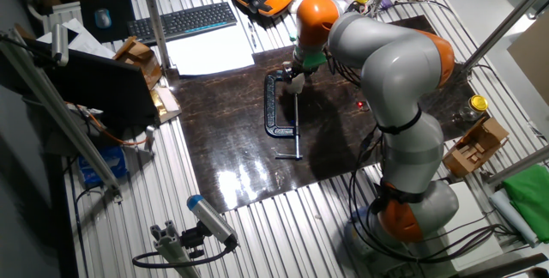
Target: Screw the lid onto the jar
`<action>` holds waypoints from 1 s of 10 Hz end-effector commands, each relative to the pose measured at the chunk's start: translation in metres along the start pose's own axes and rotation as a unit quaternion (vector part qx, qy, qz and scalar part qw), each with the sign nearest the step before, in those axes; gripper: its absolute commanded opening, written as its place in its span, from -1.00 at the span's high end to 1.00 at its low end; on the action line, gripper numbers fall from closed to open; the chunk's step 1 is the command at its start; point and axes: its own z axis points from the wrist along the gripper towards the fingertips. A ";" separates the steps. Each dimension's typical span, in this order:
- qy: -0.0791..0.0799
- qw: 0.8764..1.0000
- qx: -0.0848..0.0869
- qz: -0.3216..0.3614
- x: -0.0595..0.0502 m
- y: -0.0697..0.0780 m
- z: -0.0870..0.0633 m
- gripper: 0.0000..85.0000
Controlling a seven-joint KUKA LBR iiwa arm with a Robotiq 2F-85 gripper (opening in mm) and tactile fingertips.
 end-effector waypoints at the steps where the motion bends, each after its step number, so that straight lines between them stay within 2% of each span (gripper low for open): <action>1: -0.001 1.000 0.000 0.000 0.000 0.000 0.000 -0.58; 4: -0.008 0.997 0.001 0.079 0.000 0.000 0.000 -0.58; 8: -0.010 0.986 0.003 0.168 0.000 0.000 0.000 -0.58; 10: -0.009 0.976 0.005 0.218 0.000 0.000 0.000 -0.58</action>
